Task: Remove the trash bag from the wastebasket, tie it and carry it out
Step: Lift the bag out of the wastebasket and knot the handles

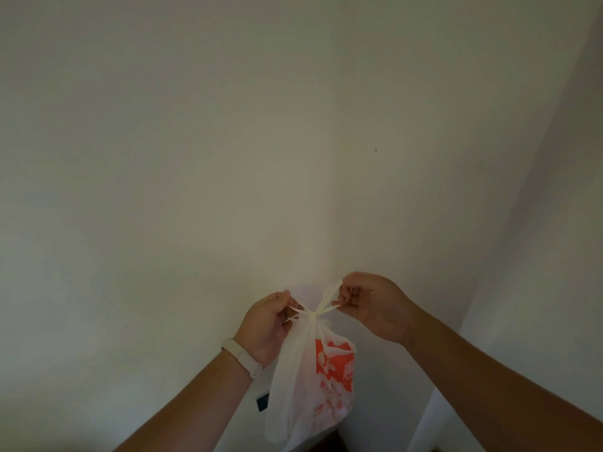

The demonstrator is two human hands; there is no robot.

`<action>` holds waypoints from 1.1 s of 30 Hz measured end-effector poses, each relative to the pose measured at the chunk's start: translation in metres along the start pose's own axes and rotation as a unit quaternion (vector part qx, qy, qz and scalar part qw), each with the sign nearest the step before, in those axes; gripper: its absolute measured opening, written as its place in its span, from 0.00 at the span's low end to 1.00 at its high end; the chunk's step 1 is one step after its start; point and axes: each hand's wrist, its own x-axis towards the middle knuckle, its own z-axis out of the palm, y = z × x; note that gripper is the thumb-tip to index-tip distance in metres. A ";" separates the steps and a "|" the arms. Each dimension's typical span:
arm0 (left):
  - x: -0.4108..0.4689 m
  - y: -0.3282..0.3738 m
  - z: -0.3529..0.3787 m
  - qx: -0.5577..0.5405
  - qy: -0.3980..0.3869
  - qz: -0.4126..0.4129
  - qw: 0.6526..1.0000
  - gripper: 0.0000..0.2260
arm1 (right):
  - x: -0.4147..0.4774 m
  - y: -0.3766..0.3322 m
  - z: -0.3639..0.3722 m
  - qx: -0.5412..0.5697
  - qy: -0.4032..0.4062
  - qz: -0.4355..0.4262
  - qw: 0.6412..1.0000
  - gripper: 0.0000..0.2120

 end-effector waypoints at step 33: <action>-0.004 -0.007 -0.010 0.093 0.101 -0.046 0.989 0.11 | -0.032 0.027 -0.016 -0.150 0.049 0.036 0.987 0.12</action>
